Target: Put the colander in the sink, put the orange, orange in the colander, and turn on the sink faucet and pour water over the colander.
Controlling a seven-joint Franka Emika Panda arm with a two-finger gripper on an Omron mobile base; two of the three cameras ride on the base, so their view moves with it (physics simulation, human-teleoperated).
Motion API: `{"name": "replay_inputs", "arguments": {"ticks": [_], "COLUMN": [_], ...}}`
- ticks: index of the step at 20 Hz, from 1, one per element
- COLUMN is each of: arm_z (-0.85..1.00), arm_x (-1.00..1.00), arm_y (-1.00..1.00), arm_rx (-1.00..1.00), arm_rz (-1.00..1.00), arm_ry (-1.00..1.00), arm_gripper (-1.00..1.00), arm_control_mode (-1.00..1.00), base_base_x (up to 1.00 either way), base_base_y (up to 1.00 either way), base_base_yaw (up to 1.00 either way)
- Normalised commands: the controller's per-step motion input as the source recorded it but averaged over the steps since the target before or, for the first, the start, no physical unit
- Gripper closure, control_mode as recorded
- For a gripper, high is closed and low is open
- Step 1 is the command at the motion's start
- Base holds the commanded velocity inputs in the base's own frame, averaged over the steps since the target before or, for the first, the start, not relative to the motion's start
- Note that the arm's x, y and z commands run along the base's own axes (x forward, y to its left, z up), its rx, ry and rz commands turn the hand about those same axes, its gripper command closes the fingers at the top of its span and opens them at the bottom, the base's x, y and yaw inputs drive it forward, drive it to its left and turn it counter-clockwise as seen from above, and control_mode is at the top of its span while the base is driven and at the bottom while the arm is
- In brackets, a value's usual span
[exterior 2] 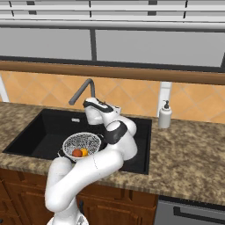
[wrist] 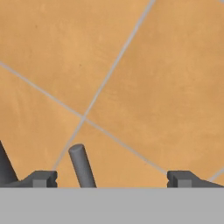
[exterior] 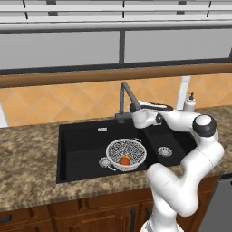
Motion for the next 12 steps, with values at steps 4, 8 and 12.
{"name": "replay_inputs", "arguments": {"ticks": [4, 8, 12], "arm_z": [0.00, 0.00, 0.00], "arm_x": [0.08, 0.08, 0.12], "arm_y": [0.01, 0.01, 0.01], "arm_rx": [0.00, 0.00, 0.00], "arm_rz": [0.00, 0.00, 0.00], "arm_ry": [0.00, 0.00, 0.00], "arm_gripper": [-1.00, -1.00, -1.00], "arm_control_mode": [-1.00, -1.00, -1.00], "base_base_x": [0.00, 0.00, 0.00], "base_base_y": [0.00, 0.00, 0.00], "base_base_yaw": [0.00, 0.00, 0.00]}}
